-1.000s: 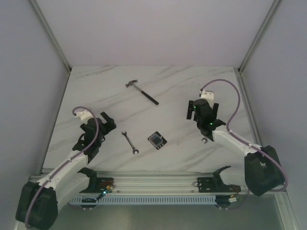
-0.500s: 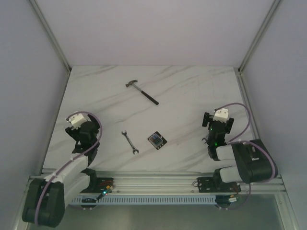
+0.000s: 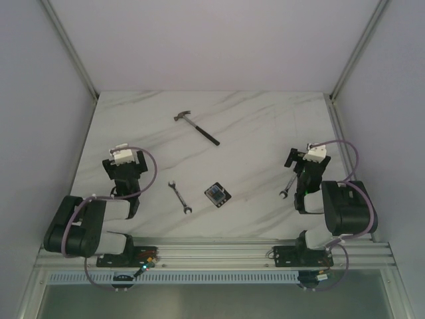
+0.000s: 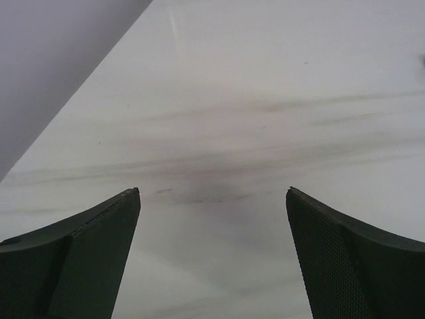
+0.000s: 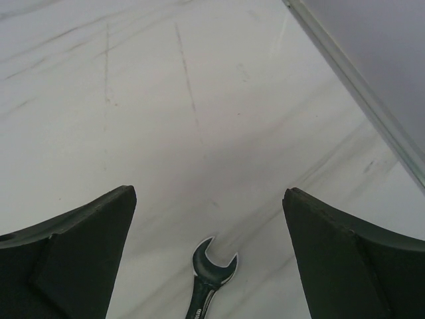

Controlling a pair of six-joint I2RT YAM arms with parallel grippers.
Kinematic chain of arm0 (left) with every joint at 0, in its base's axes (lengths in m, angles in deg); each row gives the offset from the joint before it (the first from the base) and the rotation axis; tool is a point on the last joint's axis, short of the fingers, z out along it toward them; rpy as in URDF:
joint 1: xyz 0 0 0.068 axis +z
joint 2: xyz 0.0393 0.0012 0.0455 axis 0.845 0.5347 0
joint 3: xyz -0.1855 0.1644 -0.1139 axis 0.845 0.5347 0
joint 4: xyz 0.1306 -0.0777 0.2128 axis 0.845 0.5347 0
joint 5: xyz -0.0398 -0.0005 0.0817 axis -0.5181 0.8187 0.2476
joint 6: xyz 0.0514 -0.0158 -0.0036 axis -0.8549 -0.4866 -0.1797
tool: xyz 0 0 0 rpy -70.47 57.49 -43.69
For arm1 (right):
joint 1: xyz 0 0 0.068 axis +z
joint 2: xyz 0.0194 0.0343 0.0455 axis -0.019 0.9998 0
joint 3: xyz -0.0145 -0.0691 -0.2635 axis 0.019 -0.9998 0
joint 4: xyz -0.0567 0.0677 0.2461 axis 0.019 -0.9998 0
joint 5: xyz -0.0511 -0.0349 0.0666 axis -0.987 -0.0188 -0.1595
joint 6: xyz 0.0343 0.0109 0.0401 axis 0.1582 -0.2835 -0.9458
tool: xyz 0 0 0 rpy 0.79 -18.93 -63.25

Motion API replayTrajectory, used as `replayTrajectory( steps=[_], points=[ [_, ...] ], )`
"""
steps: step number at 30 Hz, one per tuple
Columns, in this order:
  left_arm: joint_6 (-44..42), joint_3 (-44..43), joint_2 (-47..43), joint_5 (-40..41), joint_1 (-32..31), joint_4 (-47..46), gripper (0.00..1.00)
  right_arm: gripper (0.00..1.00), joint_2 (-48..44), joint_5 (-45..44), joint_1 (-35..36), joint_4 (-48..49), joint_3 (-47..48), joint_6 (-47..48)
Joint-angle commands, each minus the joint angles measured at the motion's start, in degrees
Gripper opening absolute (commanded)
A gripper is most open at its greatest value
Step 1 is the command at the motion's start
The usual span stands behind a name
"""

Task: Snap on the fuse box
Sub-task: Reset both arms

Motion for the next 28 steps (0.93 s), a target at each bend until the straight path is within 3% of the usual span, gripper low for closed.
replayTrajectory(
  steps=[1, 5, 6, 28],
  points=[
    [-4.9, 1.6, 5.2, -9.8, 1.2, -16.2, 1.00, 1.00, -0.7, 2.9, -0.2, 0.1, 0.9, -1.0],
    [-4.3, -0.7, 11.9, -14.7, 3.6, -18.1, 1.00, 1.00, -0.6, 2.9, -0.2, 0.2, 0.8, -1.0],
    [-3.1, -1.7, 11.0, -16.3, 4.6, -14.8, 1.00, 1.00, -0.6, 2.9, -0.2, 0.4, 0.8, -1.0],
    [-3.5, -1.9, 10.9, -17.7, 5.0, -14.0, 1.00, 1.00, -0.7, 2.9, -0.2, 0.4, 0.8, -1.0]
  ],
)
